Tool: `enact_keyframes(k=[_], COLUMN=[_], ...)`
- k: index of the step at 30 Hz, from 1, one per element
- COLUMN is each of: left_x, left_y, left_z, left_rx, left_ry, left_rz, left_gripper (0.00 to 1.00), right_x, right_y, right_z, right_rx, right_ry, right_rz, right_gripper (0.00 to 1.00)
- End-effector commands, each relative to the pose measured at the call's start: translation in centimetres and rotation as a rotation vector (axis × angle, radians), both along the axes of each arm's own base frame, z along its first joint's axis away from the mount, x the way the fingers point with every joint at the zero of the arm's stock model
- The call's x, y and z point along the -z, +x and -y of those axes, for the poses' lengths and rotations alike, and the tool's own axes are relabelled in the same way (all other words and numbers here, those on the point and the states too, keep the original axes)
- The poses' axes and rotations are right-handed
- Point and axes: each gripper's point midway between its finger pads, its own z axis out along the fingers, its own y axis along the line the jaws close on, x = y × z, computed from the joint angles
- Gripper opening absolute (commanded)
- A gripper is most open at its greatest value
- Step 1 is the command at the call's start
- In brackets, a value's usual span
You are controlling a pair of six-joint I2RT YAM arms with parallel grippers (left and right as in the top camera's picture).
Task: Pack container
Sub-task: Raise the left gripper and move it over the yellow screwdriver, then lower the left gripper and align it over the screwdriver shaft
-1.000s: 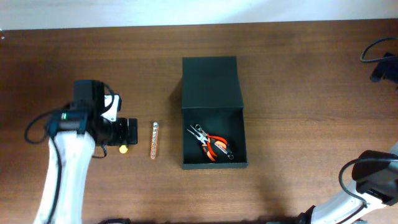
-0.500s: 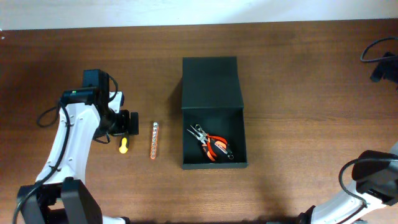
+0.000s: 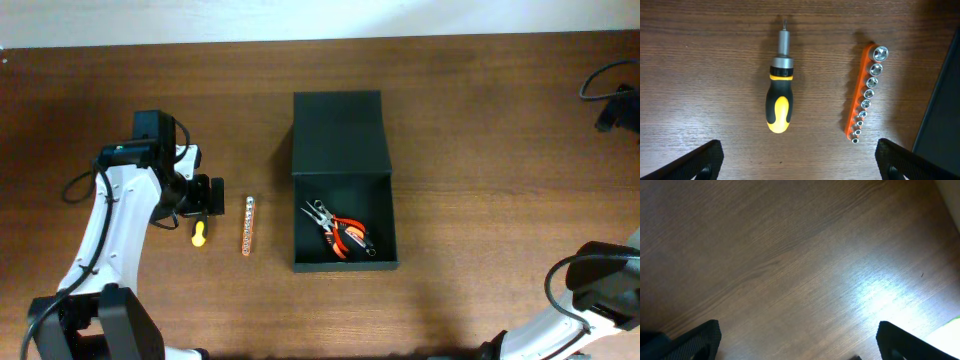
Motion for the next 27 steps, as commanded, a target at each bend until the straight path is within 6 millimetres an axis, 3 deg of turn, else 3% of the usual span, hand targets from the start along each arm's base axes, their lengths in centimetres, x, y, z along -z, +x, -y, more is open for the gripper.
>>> enact_keyframes(k=[1,8,19,27], left_x=[-0.4,0.2,5.2,5.8], left_y=[0.3,1.1,-0.5,-0.4], left_z=[0.5,0.0,-0.1,-0.1], left_rx=[0.018,0.016,0.008,0.066], left_ry=[-0.035,-0.012,-0.029,-0.030], left_rz=[0.006,0.020,-0.186,-0.195], left_gripper=[0.99,0.99,0.99,0.99], right_x=[0.1,0.1,0.1,0.1], right_y=[-0.1,-0.1,-0.1,-0.1], right_z=[0.1,0.1,0.1,0.1], right_rx=[0.011,0.011,0.011,0.011], right_ry=[0.004,0.004,0.004,0.004], right_rz=[0.000,0.000,0.000,0.000], right_gripper=[0.99,0.99,0.99,0.99])
